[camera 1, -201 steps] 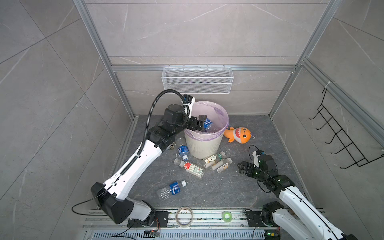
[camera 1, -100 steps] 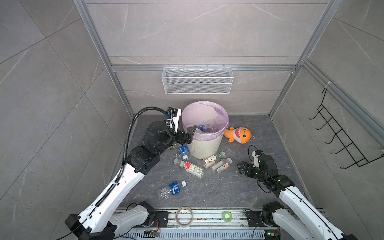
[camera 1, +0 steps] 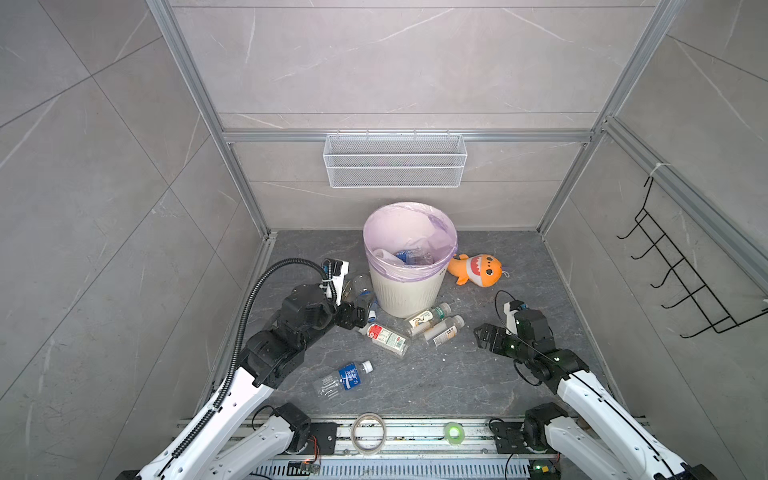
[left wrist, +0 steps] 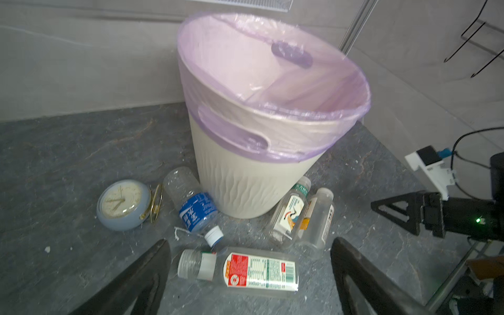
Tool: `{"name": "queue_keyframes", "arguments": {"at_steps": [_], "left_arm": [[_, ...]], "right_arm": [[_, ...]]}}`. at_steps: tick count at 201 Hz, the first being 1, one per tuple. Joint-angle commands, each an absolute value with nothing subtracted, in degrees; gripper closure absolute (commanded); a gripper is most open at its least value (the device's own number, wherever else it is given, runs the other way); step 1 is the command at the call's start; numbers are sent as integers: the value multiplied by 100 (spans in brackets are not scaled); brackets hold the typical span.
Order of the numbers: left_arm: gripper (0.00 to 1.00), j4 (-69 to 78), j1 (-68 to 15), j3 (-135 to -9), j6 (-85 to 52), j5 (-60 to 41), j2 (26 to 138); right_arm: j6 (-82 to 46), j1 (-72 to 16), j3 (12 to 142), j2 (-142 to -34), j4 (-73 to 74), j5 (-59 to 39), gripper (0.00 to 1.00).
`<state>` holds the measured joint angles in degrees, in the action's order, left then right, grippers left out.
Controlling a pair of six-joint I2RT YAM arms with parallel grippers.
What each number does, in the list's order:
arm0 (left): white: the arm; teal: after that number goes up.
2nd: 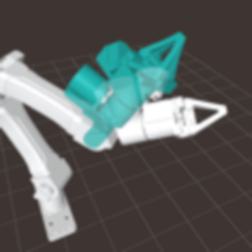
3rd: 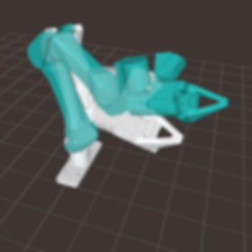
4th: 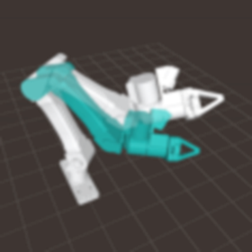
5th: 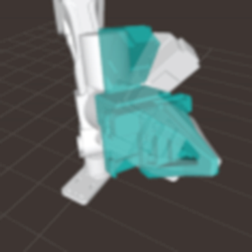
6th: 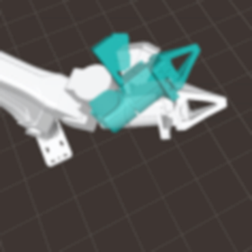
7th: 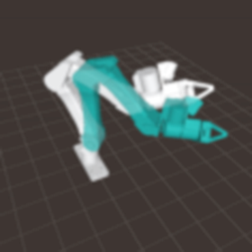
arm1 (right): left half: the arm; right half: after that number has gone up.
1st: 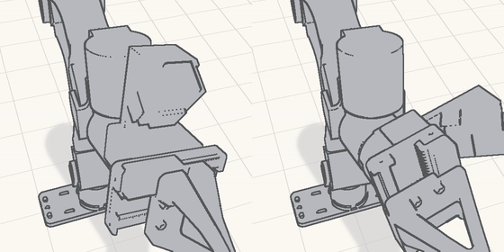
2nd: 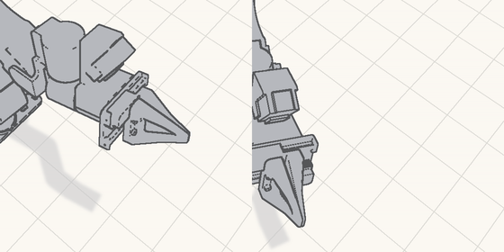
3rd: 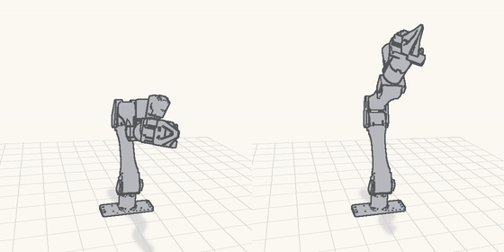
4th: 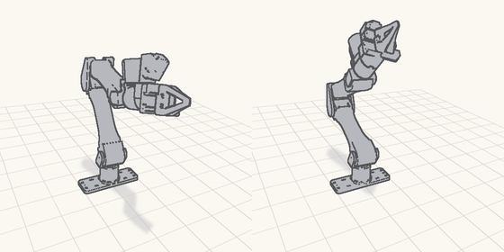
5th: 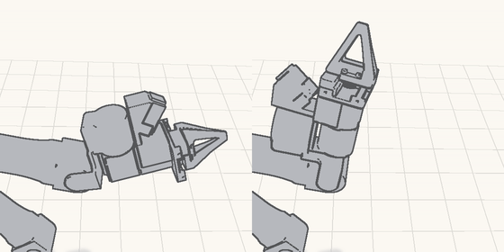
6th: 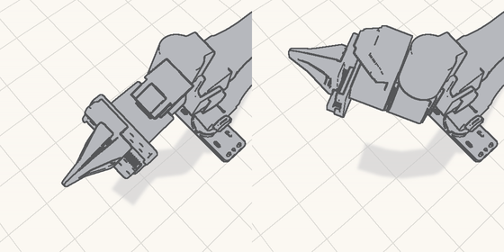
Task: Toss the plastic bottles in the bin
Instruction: 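Lower the left gripper onto the blue-labelled bottle nearest the robot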
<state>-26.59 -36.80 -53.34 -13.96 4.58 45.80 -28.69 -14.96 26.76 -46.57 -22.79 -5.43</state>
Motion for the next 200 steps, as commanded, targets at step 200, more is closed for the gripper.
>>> {"name": "queue_keyframes", "arguments": {"at_steps": [200], "left_arm": [[1,-5174,-5651,-4075,-4316,1581,5311]], "right_arm": [[-2760,-1477,2654,-4658,-2190,-589,1]]}}
